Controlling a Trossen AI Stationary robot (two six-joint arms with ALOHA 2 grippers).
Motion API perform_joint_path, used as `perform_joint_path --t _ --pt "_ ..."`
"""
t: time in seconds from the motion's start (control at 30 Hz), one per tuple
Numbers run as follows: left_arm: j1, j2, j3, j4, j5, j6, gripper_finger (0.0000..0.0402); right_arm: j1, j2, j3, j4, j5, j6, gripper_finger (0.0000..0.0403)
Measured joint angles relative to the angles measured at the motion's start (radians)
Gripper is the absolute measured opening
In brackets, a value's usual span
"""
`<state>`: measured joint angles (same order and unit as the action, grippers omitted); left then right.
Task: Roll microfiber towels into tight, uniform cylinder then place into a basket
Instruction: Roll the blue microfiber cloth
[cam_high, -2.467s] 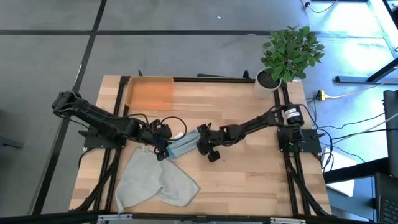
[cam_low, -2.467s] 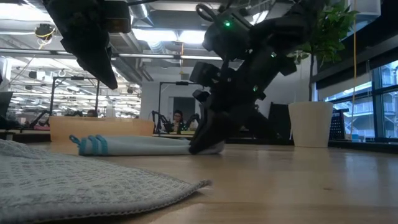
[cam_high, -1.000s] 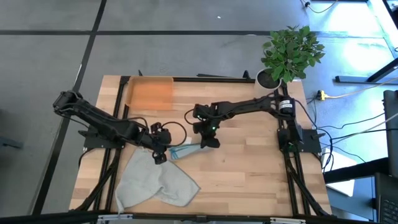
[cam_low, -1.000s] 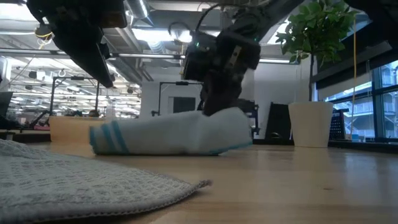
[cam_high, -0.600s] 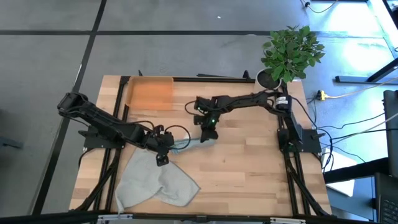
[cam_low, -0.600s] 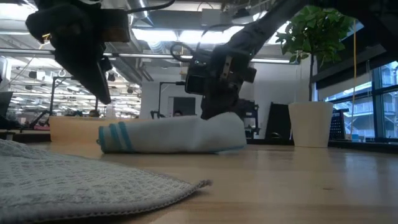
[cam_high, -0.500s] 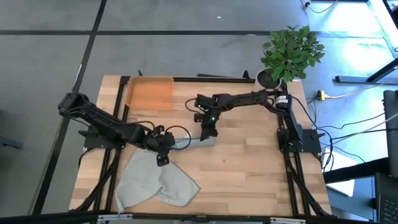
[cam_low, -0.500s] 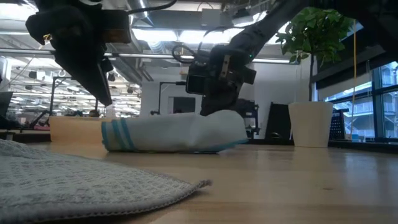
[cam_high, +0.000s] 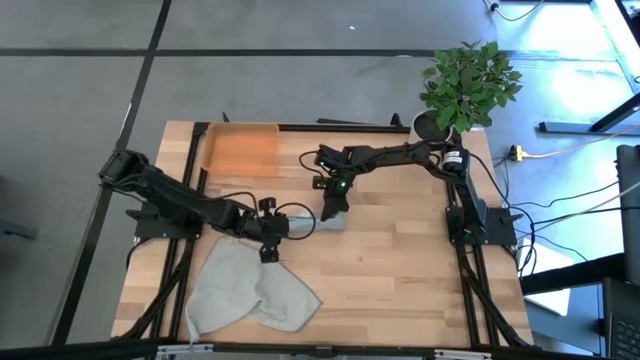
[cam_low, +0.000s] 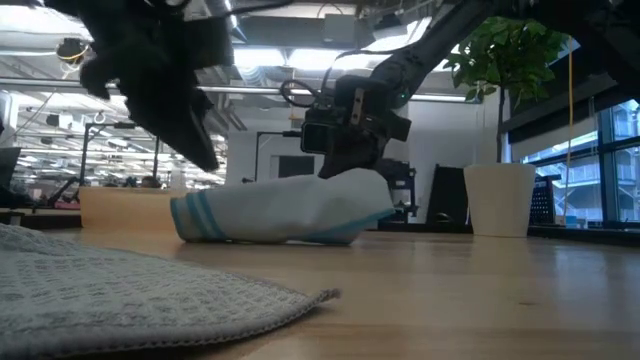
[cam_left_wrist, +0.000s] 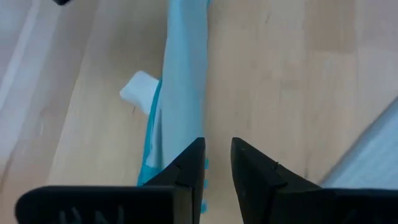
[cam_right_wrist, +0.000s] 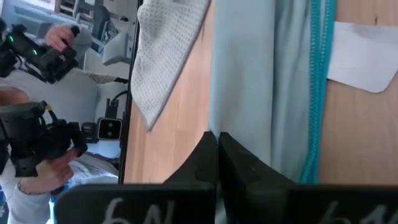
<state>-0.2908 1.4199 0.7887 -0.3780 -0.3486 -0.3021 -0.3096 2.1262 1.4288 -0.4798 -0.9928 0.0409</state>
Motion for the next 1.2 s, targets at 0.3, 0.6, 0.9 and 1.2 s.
perform_joint_path --t 0.3,0.6,0.9,1.2 --pt "0.072 0.1 0.0 0.038 -0.012 0.059 0.0069 0.0 0.0 0.0 0.004 0.001 0.003 0.0004" --pt "0.178 0.1 0.0 0.037 0.065 0.094 0.0069 0.0 0.0 0.0 0.003 0.004 -0.019 0.0004" --pt "0.219 0.089 0.0 0.033 0.104 0.182 0.0069 0.0 0.0 0.0 0.003 0.004 -0.02 0.0004" --pt "0.258 0.089 0.0 0.04 0.089 0.234 0.0069 0.0 0.0 0.0 0.004 0.005 -0.022 0.0004"
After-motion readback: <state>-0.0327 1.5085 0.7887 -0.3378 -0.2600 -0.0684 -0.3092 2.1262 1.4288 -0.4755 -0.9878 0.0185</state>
